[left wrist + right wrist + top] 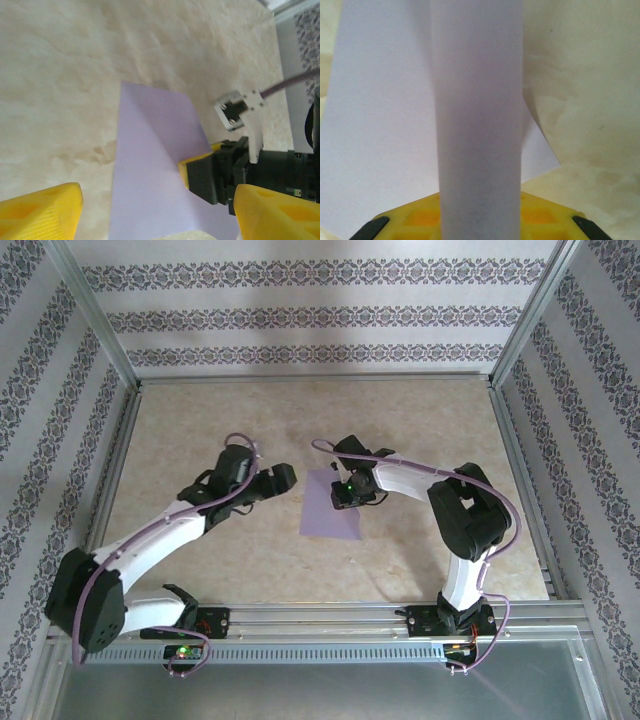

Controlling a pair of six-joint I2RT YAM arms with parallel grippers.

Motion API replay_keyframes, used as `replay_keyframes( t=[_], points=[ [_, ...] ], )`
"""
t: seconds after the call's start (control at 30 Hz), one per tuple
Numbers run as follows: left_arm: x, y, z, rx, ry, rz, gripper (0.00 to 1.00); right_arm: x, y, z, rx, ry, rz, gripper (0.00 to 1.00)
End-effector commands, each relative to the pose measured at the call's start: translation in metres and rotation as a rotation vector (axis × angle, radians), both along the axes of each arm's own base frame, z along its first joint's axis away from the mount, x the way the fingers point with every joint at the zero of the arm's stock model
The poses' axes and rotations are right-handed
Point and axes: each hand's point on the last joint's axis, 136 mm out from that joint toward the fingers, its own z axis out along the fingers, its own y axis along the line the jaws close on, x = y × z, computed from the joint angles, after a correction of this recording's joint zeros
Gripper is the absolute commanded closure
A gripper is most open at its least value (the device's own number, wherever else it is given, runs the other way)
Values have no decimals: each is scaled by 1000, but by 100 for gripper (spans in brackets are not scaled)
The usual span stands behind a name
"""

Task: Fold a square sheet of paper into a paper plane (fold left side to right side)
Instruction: Pick up the square sheet of paper from the center of the table.

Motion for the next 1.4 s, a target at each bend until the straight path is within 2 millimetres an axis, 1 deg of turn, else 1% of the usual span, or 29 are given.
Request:
replay_keyframes(
  t=[0.0,0.1,0.3,0.4,0.6,0.7,0.8,0.93,1.03,1.17,1.27,1.37],
  points=[
    [-10,14,-9,-81,21,-25,19,1,1,11,62,-10,-1,74],
    [-10,23,-4,-169,-8,-20,17,1,3,14,96,-8,3,74],
    [-12,32,1,-234,-36,-34,16,0,10,26,203,4,7,74],
    [-12,33,6,-279,-59,-45,15,-1,13,36,272,12,9,75],
    [-15,22,29,-347,-134,-139,15,-4,16,67,402,-6,19,75],
    [-19,15,44,-374,-174,-204,15,-9,15,91,476,-28,35,75],
    [-23,8,61,-401,-224,-269,14,-16,13,119,556,-60,60,75],
    [-29,-1,88,-448,-307,-361,12,-28,8,165,671,-122,98,75],
    [-31,-7,108,-468,-359,-421,10,-39,4,198,751,-170,135,76],
    [-34,-18,130,-472,-412,-511,9,-60,4,238,848,-220,222,75],
    [-36,-27,144,-483,-444,-570,8,-73,6,259,903,-232,274,75],
    [-36,-37,150,-488,-456,-619,8,-82,9,273,941,-232,317,75]
  ],
)
